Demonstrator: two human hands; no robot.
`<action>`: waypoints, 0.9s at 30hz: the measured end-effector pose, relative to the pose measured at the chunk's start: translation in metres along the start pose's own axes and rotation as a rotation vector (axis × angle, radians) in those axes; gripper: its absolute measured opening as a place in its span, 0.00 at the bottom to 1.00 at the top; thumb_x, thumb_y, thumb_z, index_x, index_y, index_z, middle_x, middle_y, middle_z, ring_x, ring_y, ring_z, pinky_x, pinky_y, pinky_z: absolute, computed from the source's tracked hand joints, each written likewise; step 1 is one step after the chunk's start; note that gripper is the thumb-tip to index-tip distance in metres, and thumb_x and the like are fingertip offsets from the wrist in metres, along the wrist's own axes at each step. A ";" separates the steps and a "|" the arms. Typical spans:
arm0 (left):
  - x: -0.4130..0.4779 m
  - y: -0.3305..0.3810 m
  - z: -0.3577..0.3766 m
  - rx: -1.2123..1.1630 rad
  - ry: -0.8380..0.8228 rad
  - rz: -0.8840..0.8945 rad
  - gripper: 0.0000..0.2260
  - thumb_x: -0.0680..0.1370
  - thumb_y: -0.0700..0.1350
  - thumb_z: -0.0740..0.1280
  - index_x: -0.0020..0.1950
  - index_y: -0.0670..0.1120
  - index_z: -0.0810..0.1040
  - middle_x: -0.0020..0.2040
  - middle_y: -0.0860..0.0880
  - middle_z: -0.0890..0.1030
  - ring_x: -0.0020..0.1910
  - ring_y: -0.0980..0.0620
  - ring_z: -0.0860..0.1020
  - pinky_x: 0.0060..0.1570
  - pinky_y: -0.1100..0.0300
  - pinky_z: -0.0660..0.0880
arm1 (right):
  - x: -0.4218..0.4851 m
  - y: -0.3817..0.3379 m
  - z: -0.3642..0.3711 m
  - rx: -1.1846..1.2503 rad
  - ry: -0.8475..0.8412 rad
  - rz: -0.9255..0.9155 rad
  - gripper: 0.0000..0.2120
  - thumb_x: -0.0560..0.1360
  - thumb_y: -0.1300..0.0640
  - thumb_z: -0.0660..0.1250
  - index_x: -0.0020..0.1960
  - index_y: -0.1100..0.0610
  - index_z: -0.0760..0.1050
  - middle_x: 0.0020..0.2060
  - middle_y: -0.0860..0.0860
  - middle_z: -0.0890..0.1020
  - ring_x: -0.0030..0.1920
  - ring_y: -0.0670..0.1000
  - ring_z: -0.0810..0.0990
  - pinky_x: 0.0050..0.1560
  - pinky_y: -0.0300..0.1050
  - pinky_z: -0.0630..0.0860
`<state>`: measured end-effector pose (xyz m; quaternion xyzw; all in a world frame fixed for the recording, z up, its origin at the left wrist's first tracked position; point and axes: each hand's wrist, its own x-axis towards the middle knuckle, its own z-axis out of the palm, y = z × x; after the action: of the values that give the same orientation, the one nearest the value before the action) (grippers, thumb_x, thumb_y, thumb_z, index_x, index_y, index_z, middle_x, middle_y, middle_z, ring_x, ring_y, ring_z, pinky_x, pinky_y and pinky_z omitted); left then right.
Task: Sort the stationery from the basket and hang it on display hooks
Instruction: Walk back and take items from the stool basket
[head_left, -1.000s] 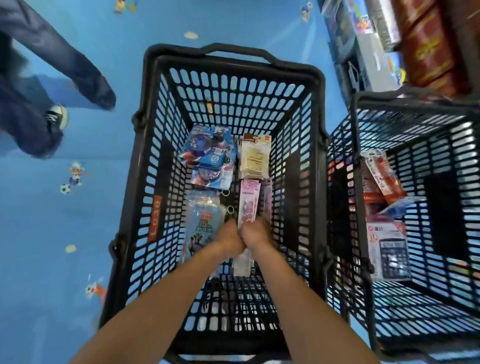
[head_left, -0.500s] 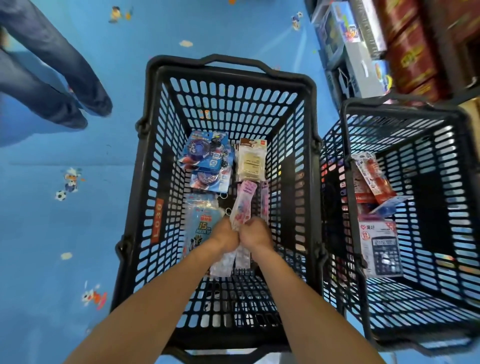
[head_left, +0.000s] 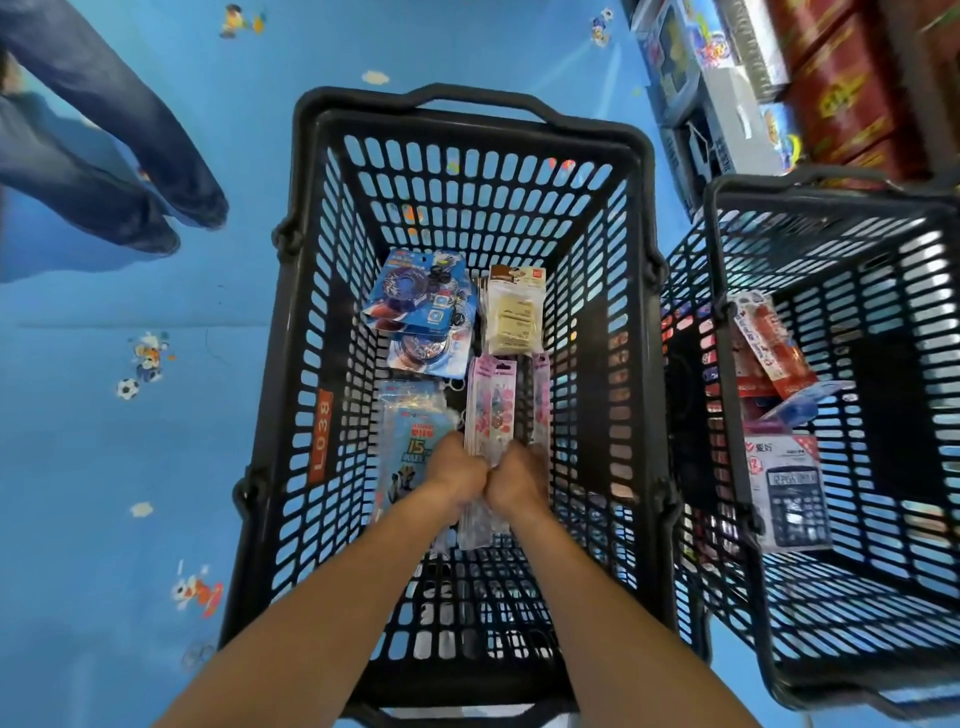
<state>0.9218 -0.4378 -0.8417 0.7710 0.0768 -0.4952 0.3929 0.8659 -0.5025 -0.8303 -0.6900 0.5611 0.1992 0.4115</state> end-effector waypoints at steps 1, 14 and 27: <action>0.002 -0.001 0.001 0.002 0.012 -0.009 0.13 0.78 0.33 0.65 0.61 0.42 0.79 0.56 0.42 0.84 0.56 0.43 0.82 0.60 0.46 0.81 | -0.001 -0.002 0.000 0.072 0.006 0.020 0.27 0.68 0.49 0.62 0.62 0.62 0.78 0.57 0.60 0.80 0.57 0.60 0.81 0.58 0.52 0.79; 0.004 -0.003 0.006 0.029 0.037 0.040 0.09 0.79 0.42 0.70 0.58 0.43 0.84 0.54 0.42 0.86 0.53 0.43 0.83 0.56 0.45 0.82 | 0.012 -0.004 -0.006 0.314 -0.118 0.181 0.15 0.75 0.55 0.61 0.52 0.59 0.85 0.49 0.56 0.86 0.48 0.57 0.85 0.51 0.52 0.84; -0.003 0.005 0.007 0.159 0.035 0.033 0.06 0.77 0.47 0.70 0.50 0.47 0.85 0.46 0.45 0.86 0.46 0.45 0.84 0.51 0.47 0.83 | 0.018 -0.009 -0.009 0.405 -0.088 0.286 0.14 0.78 0.59 0.60 0.55 0.63 0.82 0.52 0.60 0.85 0.52 0.60 0.84 0.54 0.57 0.83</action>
<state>0.9180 -0.4458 -0.8380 0.8095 0.0314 -0.4796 0.3372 0.8780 -0.5202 -0.8347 -0.4978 0.6629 0.1686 0.5333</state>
